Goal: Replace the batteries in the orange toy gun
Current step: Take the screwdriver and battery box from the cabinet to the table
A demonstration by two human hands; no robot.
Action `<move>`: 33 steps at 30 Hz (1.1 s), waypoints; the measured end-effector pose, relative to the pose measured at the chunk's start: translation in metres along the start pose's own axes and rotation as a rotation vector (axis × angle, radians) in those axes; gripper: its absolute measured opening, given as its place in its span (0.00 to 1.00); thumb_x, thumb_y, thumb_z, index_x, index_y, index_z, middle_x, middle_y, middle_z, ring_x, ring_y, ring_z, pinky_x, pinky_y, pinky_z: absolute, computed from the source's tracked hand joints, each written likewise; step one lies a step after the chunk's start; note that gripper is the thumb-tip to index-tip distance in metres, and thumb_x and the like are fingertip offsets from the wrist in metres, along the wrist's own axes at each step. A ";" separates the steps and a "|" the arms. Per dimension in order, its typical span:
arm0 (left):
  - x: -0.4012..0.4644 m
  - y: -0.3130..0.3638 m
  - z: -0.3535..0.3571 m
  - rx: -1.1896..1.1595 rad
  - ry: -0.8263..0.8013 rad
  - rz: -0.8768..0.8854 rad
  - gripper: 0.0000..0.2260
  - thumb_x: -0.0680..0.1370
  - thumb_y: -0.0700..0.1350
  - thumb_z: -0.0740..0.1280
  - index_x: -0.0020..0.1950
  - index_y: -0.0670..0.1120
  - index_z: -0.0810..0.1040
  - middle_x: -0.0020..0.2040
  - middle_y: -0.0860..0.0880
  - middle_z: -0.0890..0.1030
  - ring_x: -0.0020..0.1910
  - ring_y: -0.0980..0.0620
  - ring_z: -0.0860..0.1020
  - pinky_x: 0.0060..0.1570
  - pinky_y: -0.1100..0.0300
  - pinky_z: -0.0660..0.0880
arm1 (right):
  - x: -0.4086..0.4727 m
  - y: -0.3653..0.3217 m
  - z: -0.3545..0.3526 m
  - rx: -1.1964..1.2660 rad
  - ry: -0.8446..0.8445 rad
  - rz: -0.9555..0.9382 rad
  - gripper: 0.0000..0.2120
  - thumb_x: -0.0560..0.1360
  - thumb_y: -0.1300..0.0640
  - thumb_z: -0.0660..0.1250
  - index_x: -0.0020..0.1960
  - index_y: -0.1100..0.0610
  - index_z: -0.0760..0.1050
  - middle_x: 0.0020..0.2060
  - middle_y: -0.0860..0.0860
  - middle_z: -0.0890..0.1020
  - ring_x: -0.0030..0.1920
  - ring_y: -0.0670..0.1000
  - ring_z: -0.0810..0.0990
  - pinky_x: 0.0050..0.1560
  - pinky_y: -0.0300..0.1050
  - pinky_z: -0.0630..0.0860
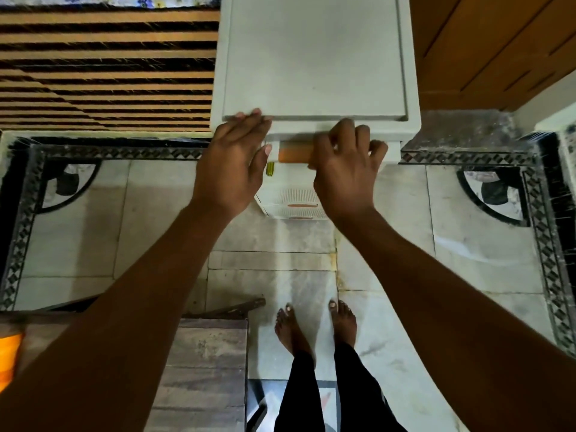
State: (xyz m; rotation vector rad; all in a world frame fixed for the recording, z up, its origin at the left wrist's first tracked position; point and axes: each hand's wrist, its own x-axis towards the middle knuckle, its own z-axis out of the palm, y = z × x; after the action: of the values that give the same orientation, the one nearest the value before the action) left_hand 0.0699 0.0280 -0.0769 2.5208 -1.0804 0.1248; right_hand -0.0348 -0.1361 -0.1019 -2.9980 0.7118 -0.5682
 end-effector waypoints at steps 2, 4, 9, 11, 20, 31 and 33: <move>-0.001 -0.001 0.000 0.003 -0.002 0.000 0.20 0.86 0.50 0.60 0.77 0.45 0.72 0.77 0.47 0.73 0.78 0.46 0.67 0.77 0.53 0.65 | 0.007 -0.002 0.001 -0.016 0.002 0.009 0.18 0.60 0.70 0.73 0.47 0.57 0.77 0.47 0.57 0.78 0.47 0.61 0.77 0.47 0.53 0.67; -0.001 -0.002 0.000 -0.006 -0.007 0.000 0.20 0.86 0.49 0.61 0.77 0.45 0.72 0.77 0.47 0.73 0.78 0.46 0.67 0.77 0.53 0.65 | 0.002 -0.001 0.004 0.001 0.022 -0.004 0.18 0.61 0.68 0.75 0.48 0.57 0.77 0.47 0.57 0.78 0.47 0.61 0.77 0.47 0.53 0.66; -0.017 0.017 0.002 -0.044 0.108 -0.065 0.19 0.83 0.43 0.64 0.73 0.41 0.76 0.74 0.44 0.75 0.74 0.46 0.72 0.72 0.53 0.72 | -0.040 0.010 0.010 0.183 0.037 -0.019 0.13 0.71 0.59 0.76 0.52 0.59 0.77 0.50 0.59 0.79 0.51 0.62 0.77 0.49 0.54 0.66; -0.035 0.027 0.011 -0.051 0.166 -0.071 0.16 0.82 0.41 0.65 0.70 0.39 0.77 0.72 0.42 0.76 0.71 0.45 0.74 0.69 0.53 0.75 | -0.062 0.018 0.019 0.253 -0.033 -0.016 0.10 0.73 0.60 0.75 0.51 0.60 0.78 0.48 0.59 0.79 0.49 0.63 0.78 0.48 0.55 0.70; -0.038 0.021 0.082 0.173 0.323 0.192 0.07 0.79 0.36 0.67 0.54 0.40 0.84 0.56 0.34 0.80 0.54 0.38 0.79 0.53 0.48 0.76 | -0.048 0.046 0.112 1.006 -0.411 1.255 0.18 0.73 0.46 0.79 0.52 0.59 0.81 0.50 0.58 0.87 0.48 0.55 0.87 0.56 0.57 0.85; -0.002 -0.027 0.169 0.128 -0.137 -0.178 0.14 0.82 0.46 0.66 0.61 0.37 0.78 0.55 0.36 0.82 0.57 0.36 0.81 0.59 0.44 0.77 | 0.001 0.046 0.165 1.229 -0.194 1.580 0.13 0.77 0.60 0.74 0.46 0.52 0.69 0.53 0.57 0.82 0.53 0.61 0.85 0.52 0.59 0.87; 0.017 -0.037 0.182 0.130 -0.230 -0.273 0.14 0.84 0.49 0.62 0.58 0.39 0.79 0.54 0.38 0.83 0.57 0.36 0.81 0.61 0.44 0.77 | 0.002 0.042 0.172 1.246 -0.178 1.575 0.11 0.77 0.61 0.74 0.50 0.53 0.72 0.48 0.56 0.82 0.54 0.61 0.85 0.55 0.59 0.86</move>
State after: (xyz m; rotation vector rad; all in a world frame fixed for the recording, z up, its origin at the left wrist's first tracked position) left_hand 0.0951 -0.0310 -0.2515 2.8252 -0.8189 -0.1810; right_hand 0.0087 -0.1870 -0.2655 -0.8477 1.5022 -0.3219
